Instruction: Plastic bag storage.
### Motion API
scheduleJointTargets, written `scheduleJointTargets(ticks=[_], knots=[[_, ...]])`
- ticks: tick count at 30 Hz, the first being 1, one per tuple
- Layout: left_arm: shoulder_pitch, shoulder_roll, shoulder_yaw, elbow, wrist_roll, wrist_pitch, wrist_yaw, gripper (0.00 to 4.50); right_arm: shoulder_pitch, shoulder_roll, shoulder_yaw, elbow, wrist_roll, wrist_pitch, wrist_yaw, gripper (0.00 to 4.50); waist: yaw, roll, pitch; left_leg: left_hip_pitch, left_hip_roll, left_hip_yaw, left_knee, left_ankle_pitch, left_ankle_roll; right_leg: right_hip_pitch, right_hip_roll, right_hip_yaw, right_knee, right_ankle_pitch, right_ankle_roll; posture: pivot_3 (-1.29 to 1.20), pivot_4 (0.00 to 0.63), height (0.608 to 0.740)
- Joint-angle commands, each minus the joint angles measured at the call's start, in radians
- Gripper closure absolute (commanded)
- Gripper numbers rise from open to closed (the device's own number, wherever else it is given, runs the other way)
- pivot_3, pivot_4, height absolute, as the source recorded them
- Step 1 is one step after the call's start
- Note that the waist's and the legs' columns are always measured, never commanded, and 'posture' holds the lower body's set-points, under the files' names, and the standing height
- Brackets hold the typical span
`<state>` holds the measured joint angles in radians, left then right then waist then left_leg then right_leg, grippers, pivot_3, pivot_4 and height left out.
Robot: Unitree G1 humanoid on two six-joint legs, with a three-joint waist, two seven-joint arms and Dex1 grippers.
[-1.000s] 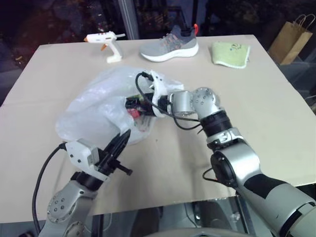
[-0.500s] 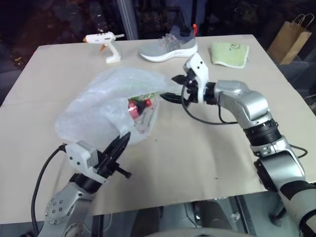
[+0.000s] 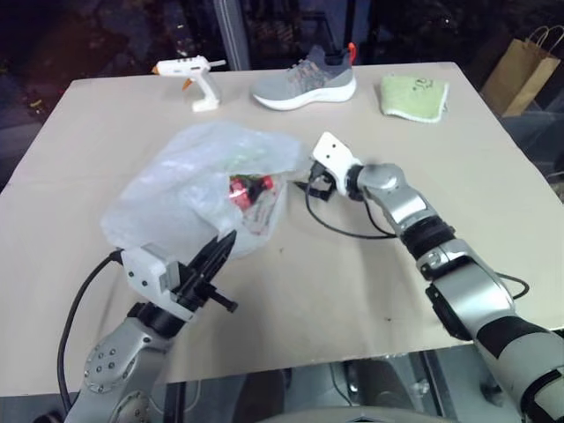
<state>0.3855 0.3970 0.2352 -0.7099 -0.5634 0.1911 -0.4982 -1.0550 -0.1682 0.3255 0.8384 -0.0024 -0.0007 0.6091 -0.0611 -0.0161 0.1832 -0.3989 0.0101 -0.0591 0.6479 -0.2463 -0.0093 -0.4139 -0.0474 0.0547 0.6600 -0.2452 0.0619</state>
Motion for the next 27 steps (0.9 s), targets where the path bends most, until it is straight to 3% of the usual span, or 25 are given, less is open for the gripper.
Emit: scheduleJointTargets(ticks=[1,6,8,14,16,20,23,27], knots=[[0.015,0.001,0.023,-0.033,-0.01,-0.021,-0.006,4.5,-0.037,0.002,-0.038,0.025,-0.026,-0.064,-0.018,1.33,0.0,0.0,0.0,0.0,0.0,0.0,0.0,0.0,0.0,0.0,0.0,0.0,0.0,0.0,0.0,0.0,0.15,0.74],[0.016,-0.003,0.016,-0.022,-0.006,-0.032,-0.009,4.5,-0.029,0.001,-0.045,0.044,-0.059,-0.1,-0.008,3.81,0.0,0.0,0.0,0.0,0.0,0.0,0.0,0.0,0.0,0.0,0.0,0.0,0.0,0.0,0.0,0.0,0.15,0.74],[0.014,-0.003,0.018,-0.013,-0.006,-0.037,-0.014,4.5,-0.028,-0.002,-0.046,0.053,-0.073,-0.108,-0.014,4.45,0.0,0.0,0.0,0.0,0.0,0.0,0.0,0.0,0.0,0.0,0.0,0.0,0.0,0.0,0.0,0.0,0.15,0.74],[0.013,0.008,0.029,0.012,-0.001,-0.057,-0.04,4.5,-0.027,-0.004,-0.086,0.057,-0.053,-0.081,0.017,4.45,0.0,0.0,0.0,0.0,0.0,0.0,0.0,0.0,0.0,0.0,0.0,0.0,0.0,0.0,0.0,0.0,0.15,0.74],[-0.004,0.022,0.05,0.022,-0.006,-0.06,-0.048,4.5,-0.025,-0.001,-0.161,-0.012,0.067,0.079,0.121,4.45,0.001,0.0,0.0,0.0,0.0,0.0,0.0,0.0,0.0,0.0,0.0,0.0,0.001,0.0,0.0,0.0,0.15,0.74],[-0.124,0.169,0.099,0.023,-0.049,0.071,-0.061,4.5,-0.035,-0.078,-0.331,-0.299,0.435,0.684,0.361,4.45,0.021,0.002,0.001,-0.001,0.0,-0.002,0.001,0.0,0.0,0.0,0.0,-0.002,0.002,0.0,0.0,0.0,0.15,0.74],[-0.282,0.284,0.192,0.021,-0.241,0.19,-0.029,4.5,-0.062,-0.137,-0.464,-0.39,0.607,0.926,0.354,4.45,0.028,0.001,0.002,0.0,0.0,-0.003,0.001,0.0,0.0,0.001,0.0,-0.003,0.001,0.0,0.0,0.0,0.15,0.74],[-0.581,0.411,0.268,0.142,-0.427,0.297,0.016,4.5,-0.132,-0.165,-0.689,-0.38,0.783,1.096,0.208,4.45,0.024,0.001,0.002,-0.002,-0.001,-0.005,0.002,0.0,0.0,0.002,-0.001,-0.005,0.001,0.0,0.0,0.0,0.15,0.74]])
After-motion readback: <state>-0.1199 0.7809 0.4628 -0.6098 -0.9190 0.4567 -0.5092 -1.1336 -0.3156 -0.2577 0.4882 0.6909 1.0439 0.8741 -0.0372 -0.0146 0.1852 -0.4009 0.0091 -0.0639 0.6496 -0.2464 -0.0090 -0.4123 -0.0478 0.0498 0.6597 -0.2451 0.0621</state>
